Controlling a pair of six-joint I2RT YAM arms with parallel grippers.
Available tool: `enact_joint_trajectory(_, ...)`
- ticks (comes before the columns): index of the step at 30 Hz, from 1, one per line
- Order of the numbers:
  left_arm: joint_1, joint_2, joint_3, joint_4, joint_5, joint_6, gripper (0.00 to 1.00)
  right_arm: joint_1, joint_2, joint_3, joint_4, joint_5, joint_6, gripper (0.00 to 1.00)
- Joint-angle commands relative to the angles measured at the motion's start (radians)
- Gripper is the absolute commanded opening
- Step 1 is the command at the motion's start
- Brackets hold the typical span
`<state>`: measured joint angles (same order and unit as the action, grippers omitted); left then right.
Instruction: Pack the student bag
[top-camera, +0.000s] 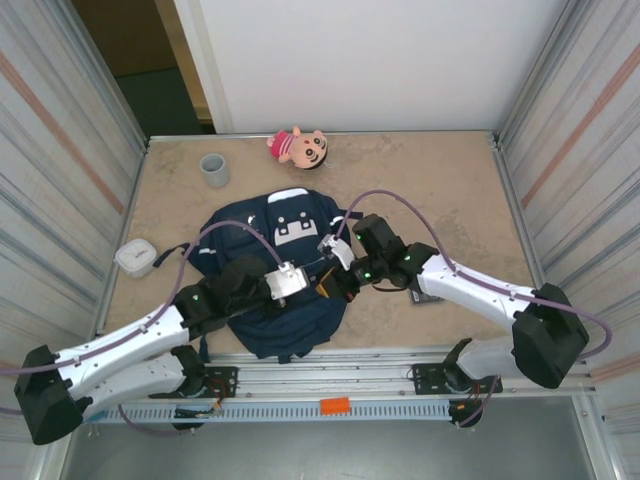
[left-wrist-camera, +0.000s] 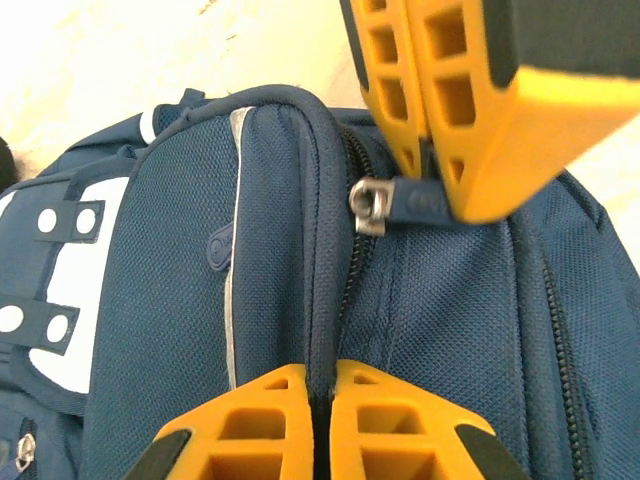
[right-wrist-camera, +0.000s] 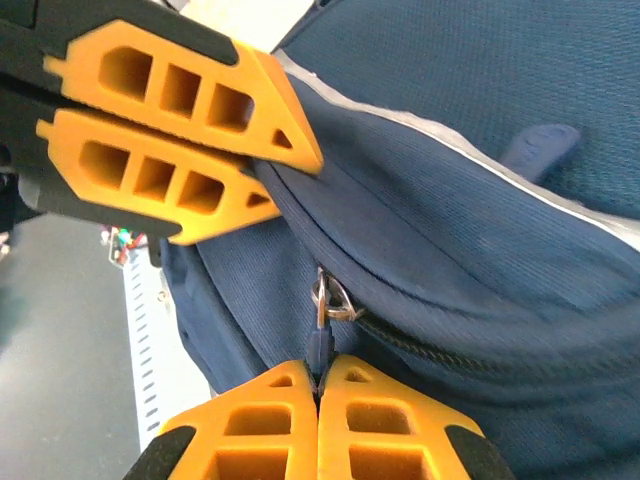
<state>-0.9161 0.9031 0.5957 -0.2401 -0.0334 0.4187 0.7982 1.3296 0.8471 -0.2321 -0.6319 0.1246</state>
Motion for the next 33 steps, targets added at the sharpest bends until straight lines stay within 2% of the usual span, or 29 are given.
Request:
enact_joint_trajectory(1, 0.002, 0.014, 0.044, 0.169, 0.065, -0.029, 0.0, 0.045, 0.022, -0.003, 0.112, -0.084, 0.081, 0.0)
enact_joint_trajectory(7, -0.003, 0.018, 0.04, 0.171, 0.067, -0.016, 0.0, 0.052, 0.013, -0.033, 0.155, -0.04, 0.127, 0.02)
enact_joint_trajectory(9, -0.003, -0.002, 0.027, 0.171, 0.061, -0.003, 0.0, 0.032, -0.023, -0.055, 0.165, -0.015, 0.17, 0.2)
enact_joint_trajectory(11, -0.003, -0.02, 0.01, 0.182, 0.056, 0.008, 0.0, -0.005, -0.058, -0.092, 0.21, -0.035, 0.249, 0.56)
enact_joint_trajectory(12, -0.004, -0.03, 0.002, 0.192, 0.058, 0.015, 0.0, -0.028, -0.075, -0.114, 0.246, -0.04, 0.31, 0.61)
enact_joint_trajectory(14, -0.003, -0.043, -0.012, 0.206, 0.076, 0.023, 0.0, -0.065, -0.098, -0.147, 0.295, -0.039, 0.43, 0.64)
enact_joint_trajectory(18, -0.003, -0.05, -0.029, 0.223, 0.121, 0.048, 0.0, -0.103, -0.095, -0.15, 0.31, -0.034, 0.619, 0.64)
enact_joint_trajectory(22, -0.004, -0.049, -0.031, 0.223, 0.15, 0.067, 0.0, -0.106, -0.073, -0.153, 0.363, -0.021, 0.741, 0.61)
enact_joint_trajectory(28, -0.004, -0.04, -0.03, 0.223, 0.193, 0.084, 0.0, -0.115, -0.025, -0.144, 0.423, -0.027, 0.859, 0.5)
enact_joint_trajectory(30, -0.005, -0.038, -0.03, 0.224, 0.213, 0.098, 0.0, -0.114, -0.008, -0.142, 0.431, -0.018, 0.9, 0.43)
enact_joint_trajectory(33, -0.006, -0.035, -0.029, 0.226, 0.22, 0.104, 0.0, -0.119, 0.018, -0.139, 0.43, -0.003, 0.953, 0.28)
